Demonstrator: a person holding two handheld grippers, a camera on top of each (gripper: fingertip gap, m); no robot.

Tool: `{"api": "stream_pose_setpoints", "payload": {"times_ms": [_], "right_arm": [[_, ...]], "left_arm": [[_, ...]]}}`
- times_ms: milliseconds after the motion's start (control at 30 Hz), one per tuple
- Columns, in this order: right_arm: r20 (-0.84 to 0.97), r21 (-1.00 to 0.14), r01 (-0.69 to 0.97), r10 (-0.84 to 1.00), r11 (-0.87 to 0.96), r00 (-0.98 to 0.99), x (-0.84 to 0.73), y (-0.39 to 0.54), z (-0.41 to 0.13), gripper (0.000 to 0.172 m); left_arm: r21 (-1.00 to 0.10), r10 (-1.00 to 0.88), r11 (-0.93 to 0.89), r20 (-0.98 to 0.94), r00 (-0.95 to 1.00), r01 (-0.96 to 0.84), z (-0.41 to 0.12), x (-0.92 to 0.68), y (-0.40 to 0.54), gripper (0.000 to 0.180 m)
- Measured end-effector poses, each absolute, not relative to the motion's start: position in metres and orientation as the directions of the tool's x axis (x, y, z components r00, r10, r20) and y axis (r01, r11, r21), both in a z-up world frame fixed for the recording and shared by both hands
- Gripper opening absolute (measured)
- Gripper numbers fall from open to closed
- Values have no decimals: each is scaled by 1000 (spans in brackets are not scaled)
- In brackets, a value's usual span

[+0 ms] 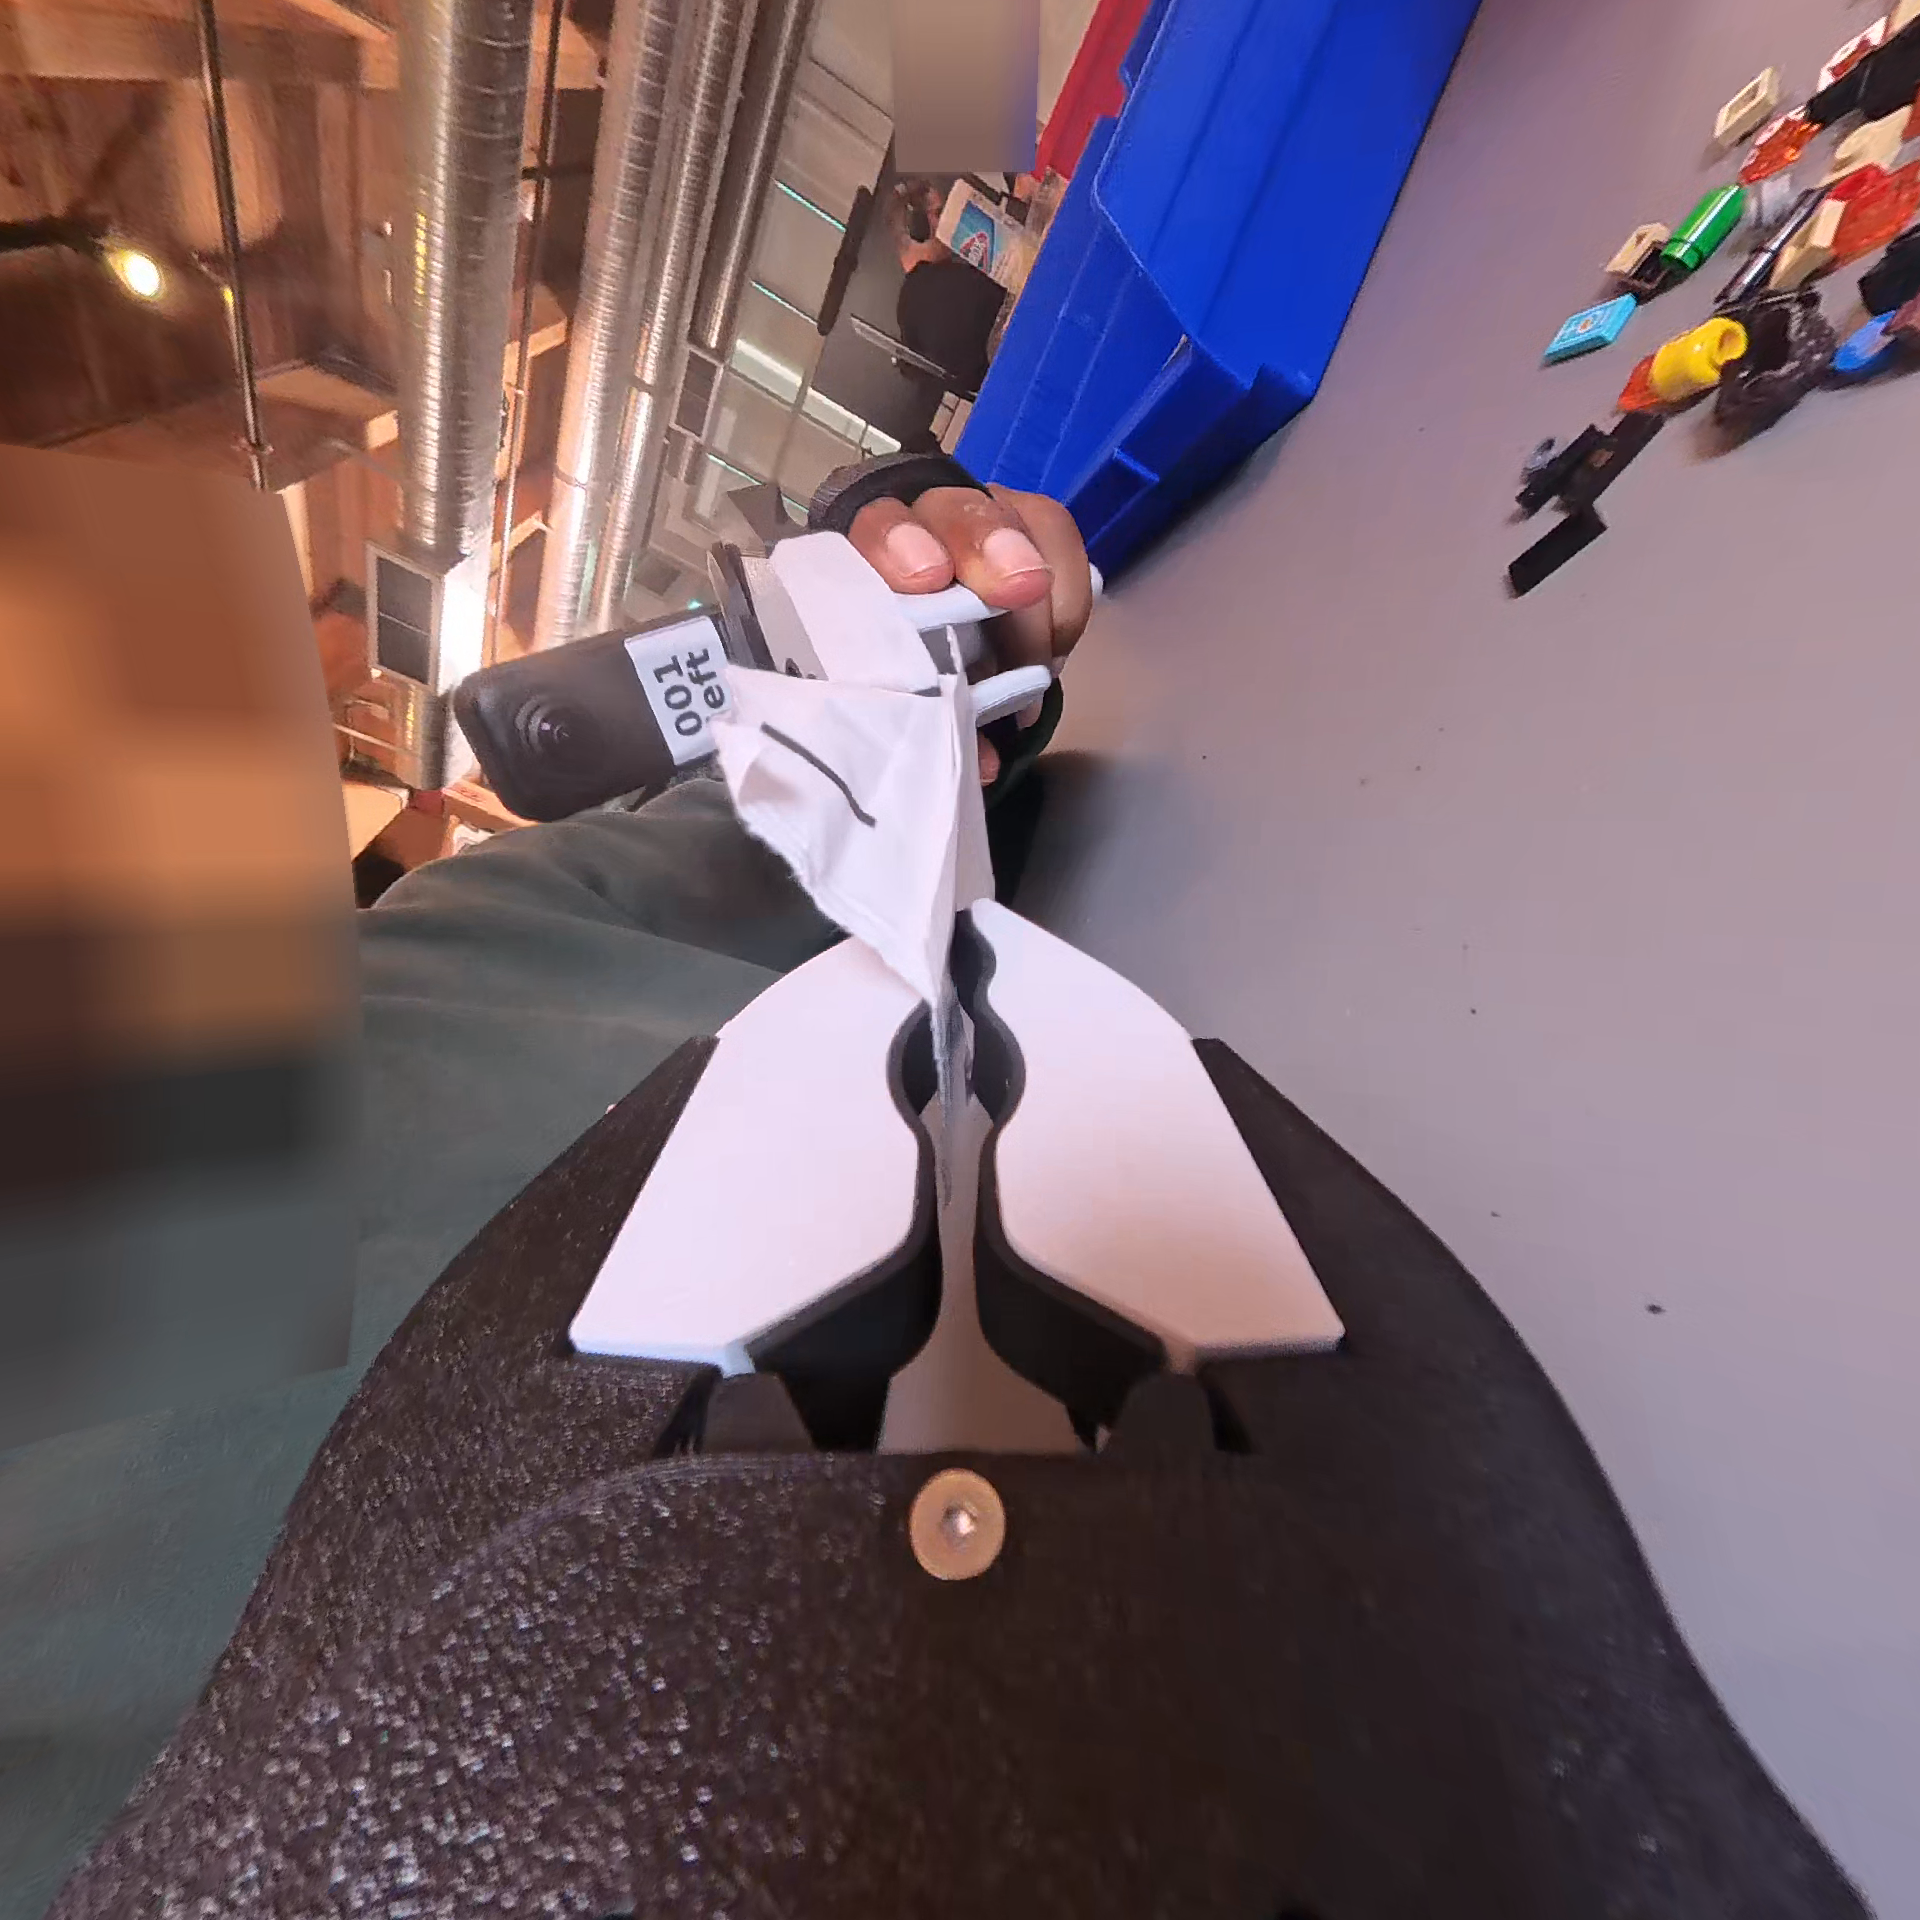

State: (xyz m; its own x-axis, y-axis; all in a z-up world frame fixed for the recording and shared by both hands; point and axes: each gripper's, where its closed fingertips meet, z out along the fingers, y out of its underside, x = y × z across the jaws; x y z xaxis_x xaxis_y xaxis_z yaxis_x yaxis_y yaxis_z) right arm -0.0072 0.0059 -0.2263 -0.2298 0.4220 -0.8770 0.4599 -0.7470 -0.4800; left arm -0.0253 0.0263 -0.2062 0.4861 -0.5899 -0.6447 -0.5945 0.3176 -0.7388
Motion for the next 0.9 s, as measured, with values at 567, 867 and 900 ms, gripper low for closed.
{"api": "stream_pose_setpoints", "payload": {"times_ms": [567,867,900], "right_arm": [[-335,-925,250,922,-284,-192,2,54,-206,23],[221,-871,374,935,317,-278,9,29,-204,21],[236,-857,389,929,338,-286,8,27,-209,22]], "left_arm": [[-940,-816,-341,287,501,-18,-205,-31,25,1],[-896,-822,-424,318,473,-135,-231,-17,16,1],[-897,-829,-415,304,470,-152,-232,-15,15,1]]}}
